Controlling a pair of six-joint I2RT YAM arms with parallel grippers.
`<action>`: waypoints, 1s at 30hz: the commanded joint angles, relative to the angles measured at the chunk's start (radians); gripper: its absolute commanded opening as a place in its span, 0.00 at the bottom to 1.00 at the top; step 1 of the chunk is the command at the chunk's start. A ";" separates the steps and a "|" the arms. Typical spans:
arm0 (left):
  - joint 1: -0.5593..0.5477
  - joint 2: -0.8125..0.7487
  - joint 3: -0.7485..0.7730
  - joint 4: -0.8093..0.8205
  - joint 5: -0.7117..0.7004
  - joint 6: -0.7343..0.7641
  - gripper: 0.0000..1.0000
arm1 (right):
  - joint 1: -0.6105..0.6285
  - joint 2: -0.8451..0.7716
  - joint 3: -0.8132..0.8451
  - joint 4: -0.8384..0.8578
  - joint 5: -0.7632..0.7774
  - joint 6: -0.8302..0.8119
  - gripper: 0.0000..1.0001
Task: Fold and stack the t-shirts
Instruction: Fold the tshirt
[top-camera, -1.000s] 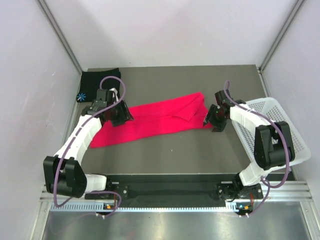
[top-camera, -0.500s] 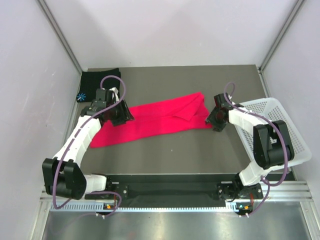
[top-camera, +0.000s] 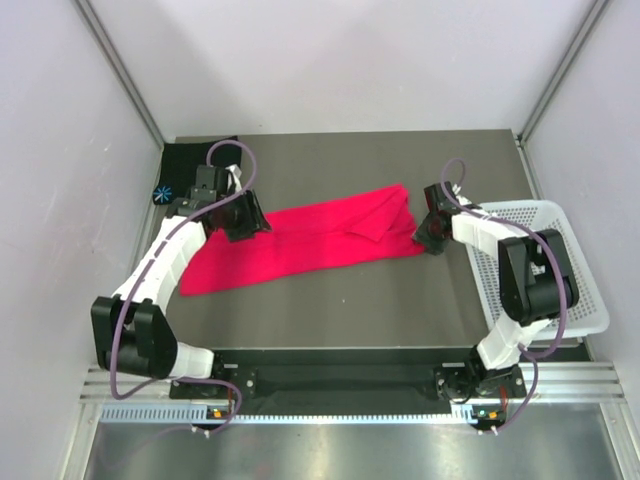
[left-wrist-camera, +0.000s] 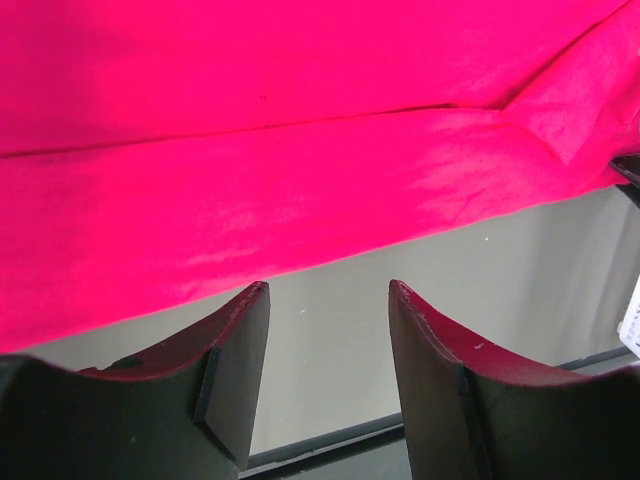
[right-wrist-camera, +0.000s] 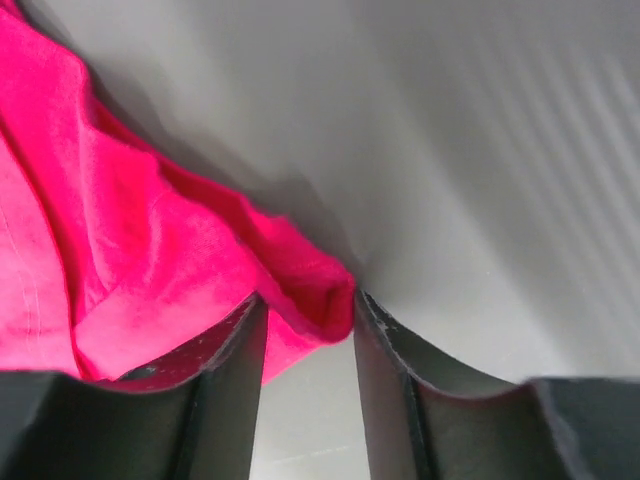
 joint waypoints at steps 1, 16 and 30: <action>-0.005 0.020 0.057 0.008 0.019 0.033 0.56 | 0.007 0.053 0.036 -0.005 0.009 -0.028 0.35; -0.005 0.127 0.151 0.007 0.028 0.050 0.55 | -0.013 0.197 0.289 -0.037 0.137 -0.250 0.04; 0.000 0.239 0.246 0.005 -0.036 0.096 0.58 | -0.132 0.662 1.035 0.083 0.025 -0.479 0.04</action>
